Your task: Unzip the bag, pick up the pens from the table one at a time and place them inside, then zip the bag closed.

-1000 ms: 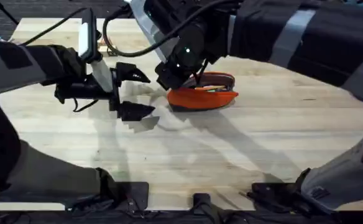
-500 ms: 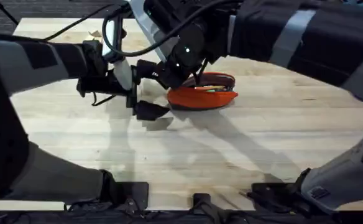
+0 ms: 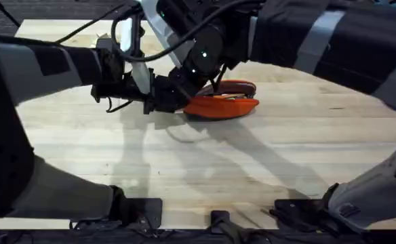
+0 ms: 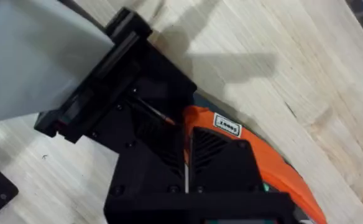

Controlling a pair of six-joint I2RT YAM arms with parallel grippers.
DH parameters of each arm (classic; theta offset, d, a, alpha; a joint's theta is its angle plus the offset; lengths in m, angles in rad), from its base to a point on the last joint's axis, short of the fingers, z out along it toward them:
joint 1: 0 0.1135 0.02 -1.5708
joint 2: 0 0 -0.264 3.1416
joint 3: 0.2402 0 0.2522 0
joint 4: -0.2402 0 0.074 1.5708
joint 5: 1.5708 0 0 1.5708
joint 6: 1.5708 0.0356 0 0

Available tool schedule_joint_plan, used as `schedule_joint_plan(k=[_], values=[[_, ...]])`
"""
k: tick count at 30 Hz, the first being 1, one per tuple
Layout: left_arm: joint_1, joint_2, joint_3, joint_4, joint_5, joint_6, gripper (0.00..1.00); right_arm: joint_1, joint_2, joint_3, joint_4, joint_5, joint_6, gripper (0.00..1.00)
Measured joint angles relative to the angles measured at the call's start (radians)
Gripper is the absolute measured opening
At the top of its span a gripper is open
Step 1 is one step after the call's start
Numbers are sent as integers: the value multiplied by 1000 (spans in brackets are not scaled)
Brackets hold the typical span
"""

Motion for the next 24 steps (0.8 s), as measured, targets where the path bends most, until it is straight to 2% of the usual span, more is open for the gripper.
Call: schedule_joint_plan(k=[7,24], values=[[0,0,0,1,0,-8,44,-13,0,0,0,-4,0,31],[-4,0,5,9,10,-8,43,-137,0,0,-41,-91,8,31]])
